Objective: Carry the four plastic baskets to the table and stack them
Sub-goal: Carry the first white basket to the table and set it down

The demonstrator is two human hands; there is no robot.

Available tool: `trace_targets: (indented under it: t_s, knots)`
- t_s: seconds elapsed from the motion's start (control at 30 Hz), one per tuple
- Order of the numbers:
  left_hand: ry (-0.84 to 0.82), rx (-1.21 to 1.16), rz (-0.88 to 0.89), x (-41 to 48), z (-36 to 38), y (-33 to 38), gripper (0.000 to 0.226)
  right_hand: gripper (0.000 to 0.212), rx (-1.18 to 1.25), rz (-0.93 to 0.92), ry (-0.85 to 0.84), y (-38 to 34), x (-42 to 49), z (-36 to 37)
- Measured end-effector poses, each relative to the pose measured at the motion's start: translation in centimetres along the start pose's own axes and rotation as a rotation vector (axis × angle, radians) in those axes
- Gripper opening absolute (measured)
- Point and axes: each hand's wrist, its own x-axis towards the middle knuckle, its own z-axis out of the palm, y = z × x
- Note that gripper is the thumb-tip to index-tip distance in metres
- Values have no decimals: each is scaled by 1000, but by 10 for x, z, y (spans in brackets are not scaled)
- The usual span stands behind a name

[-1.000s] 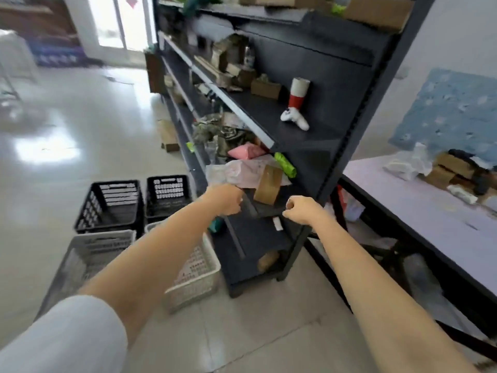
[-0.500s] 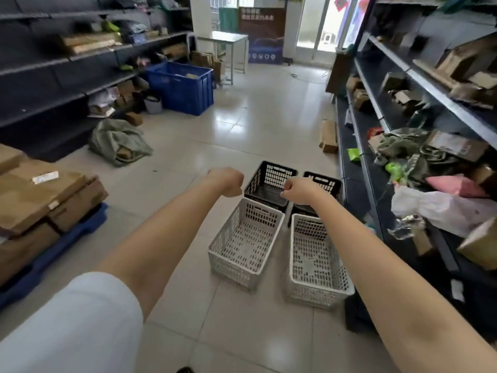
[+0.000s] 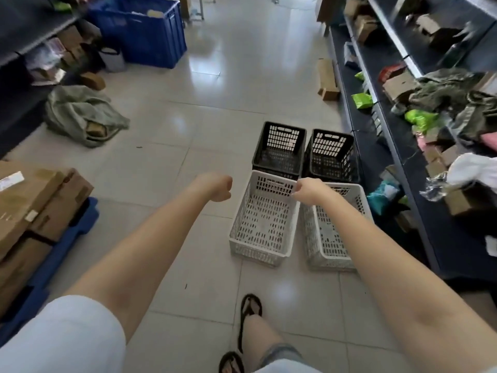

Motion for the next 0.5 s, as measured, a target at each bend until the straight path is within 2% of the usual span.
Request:
trace_targets:
  t_s: [0.2, 0.5]
  knots:
    - [-20, 81, 120, 107, -50, -14, 38, 37, 89, 103, -29, -8, 90, -27]
    - [-18, 276, 363, 253, -126, 11, 33, 34, 311, 300, 66, 7, 181, -77]
